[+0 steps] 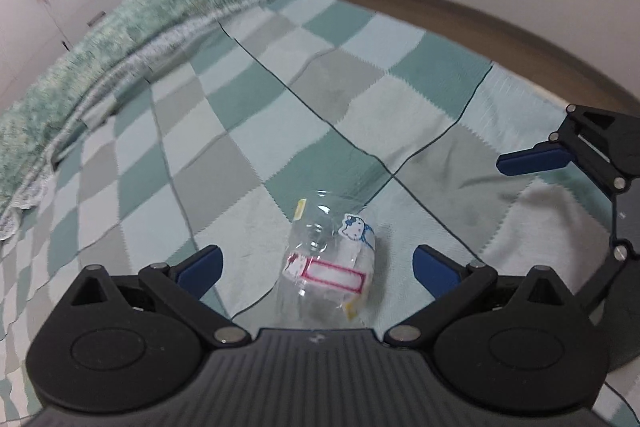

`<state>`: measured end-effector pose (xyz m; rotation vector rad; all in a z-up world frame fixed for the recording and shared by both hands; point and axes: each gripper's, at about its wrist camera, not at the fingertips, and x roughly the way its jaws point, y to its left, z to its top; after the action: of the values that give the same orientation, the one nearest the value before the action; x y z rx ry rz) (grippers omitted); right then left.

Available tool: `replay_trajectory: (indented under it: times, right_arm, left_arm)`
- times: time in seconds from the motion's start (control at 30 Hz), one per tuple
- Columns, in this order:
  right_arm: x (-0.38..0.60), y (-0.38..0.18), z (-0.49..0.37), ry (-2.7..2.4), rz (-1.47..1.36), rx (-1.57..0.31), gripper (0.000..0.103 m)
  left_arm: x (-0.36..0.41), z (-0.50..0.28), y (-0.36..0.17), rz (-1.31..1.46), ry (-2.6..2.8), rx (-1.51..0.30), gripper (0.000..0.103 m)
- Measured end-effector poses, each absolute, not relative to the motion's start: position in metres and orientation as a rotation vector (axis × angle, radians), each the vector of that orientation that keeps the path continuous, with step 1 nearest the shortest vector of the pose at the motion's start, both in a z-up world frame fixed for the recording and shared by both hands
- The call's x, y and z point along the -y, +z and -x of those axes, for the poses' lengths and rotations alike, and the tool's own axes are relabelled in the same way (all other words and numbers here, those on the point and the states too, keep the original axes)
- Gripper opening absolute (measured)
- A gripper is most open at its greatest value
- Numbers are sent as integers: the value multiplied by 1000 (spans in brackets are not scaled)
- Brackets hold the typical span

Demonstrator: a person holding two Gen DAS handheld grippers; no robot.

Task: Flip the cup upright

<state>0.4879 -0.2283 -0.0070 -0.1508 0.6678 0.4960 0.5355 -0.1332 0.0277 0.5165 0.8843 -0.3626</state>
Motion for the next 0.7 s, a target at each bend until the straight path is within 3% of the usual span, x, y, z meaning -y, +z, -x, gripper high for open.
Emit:
replay_trajectory:
  times: [0.1, 0.13, 0.17, 0.43, 0.7]
  right_arm:
    - [226, -17, -494, 497, 157, -678, 103]
    - [225, -20, -495, 506, 156, -681, 103]
    - [225, -22, -494, 512, 156, -684, 103]
    - [231, -10, -460, 512, 137, -678, 103]
    - [244, 29, -355, 458, 112, -656, 103]
  left_arm:
    - [139, -550, 7, -558, -351, -935, 103]
    - [139, -553, 0, -567, -352, -950, 96]
    - [139, -556, -7, -568, -350, -975, 68]
    - [146, -519, 17, -560, -406, -928, 64]
    - [172, -396, 65, -632, -520, -821, 65]
